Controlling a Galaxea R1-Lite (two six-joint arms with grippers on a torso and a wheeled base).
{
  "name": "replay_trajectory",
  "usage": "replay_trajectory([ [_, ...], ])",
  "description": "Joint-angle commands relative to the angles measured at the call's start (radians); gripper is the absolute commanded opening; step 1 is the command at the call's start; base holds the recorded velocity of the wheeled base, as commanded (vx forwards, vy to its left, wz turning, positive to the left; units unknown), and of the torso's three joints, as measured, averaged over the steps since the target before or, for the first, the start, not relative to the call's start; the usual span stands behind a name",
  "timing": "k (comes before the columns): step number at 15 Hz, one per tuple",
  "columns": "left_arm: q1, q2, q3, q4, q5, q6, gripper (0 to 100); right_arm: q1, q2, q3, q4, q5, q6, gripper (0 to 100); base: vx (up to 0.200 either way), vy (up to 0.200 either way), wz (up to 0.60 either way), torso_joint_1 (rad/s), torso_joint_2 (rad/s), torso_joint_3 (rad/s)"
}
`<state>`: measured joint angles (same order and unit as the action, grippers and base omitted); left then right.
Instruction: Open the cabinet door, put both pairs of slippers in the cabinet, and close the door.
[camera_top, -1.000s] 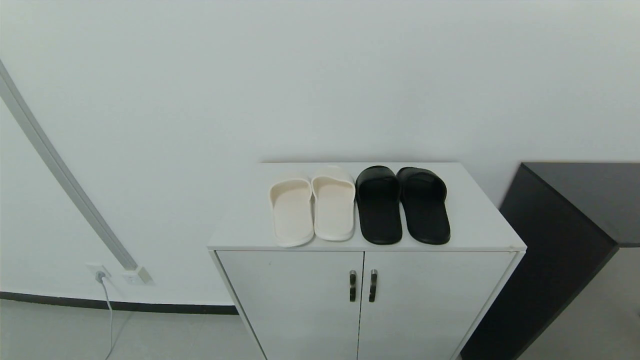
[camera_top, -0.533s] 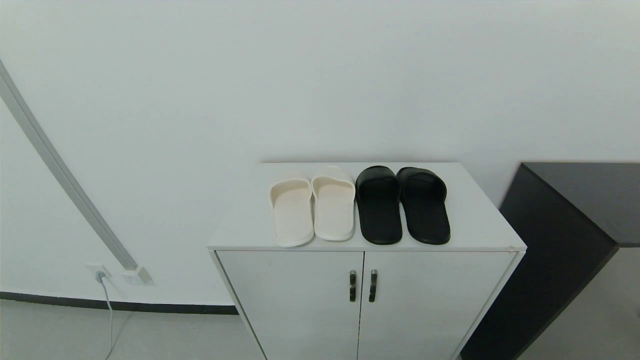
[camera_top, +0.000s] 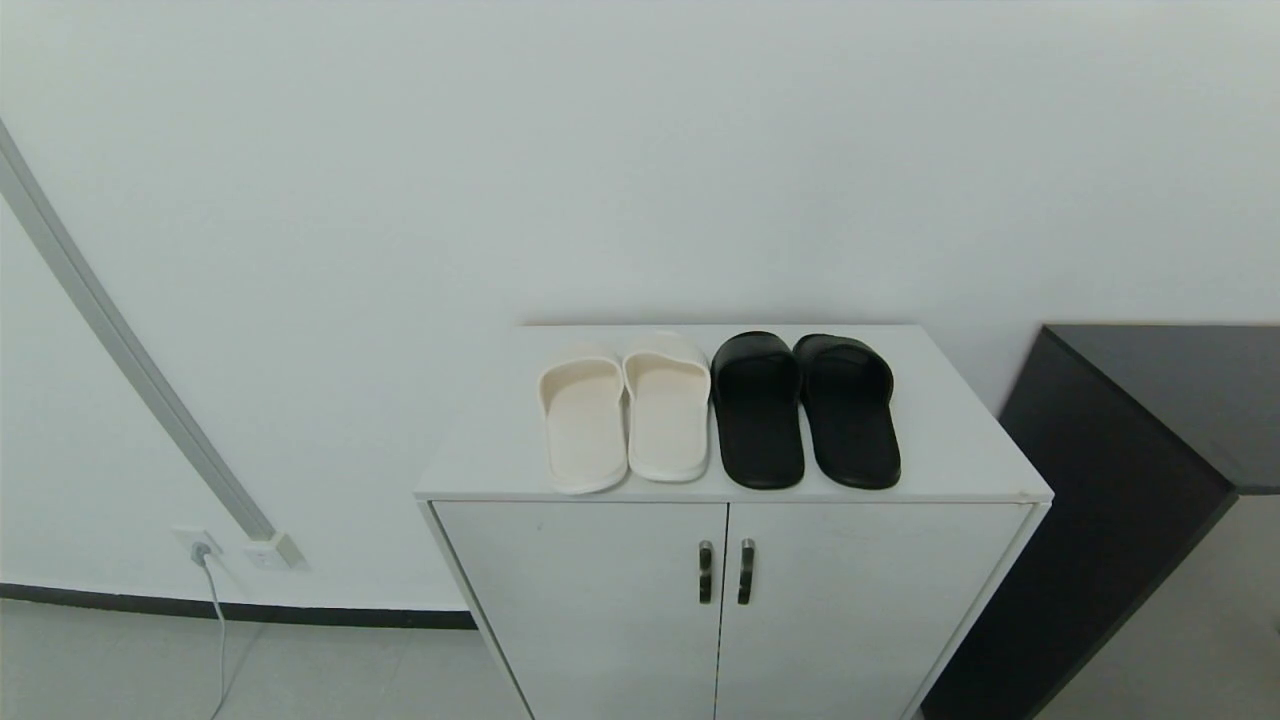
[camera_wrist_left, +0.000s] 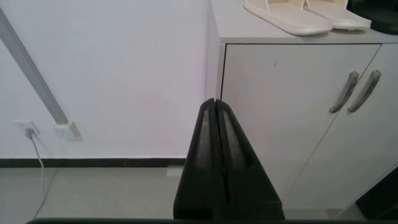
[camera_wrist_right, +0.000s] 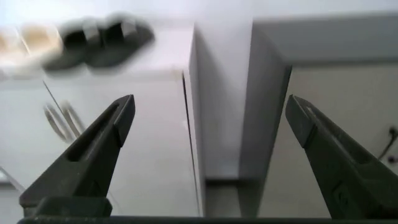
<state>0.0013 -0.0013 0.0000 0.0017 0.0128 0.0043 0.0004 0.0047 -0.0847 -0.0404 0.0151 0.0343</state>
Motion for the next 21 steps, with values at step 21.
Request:
replay_trajectory([
  [21,0.000,0.001,0.000,0.001,-0.004,0.002,0,0.694,1.348,-0.550,-0.420,-0.300,0.193,100,0.000,0.000,0.00,0.000,0.00,0.000],
])
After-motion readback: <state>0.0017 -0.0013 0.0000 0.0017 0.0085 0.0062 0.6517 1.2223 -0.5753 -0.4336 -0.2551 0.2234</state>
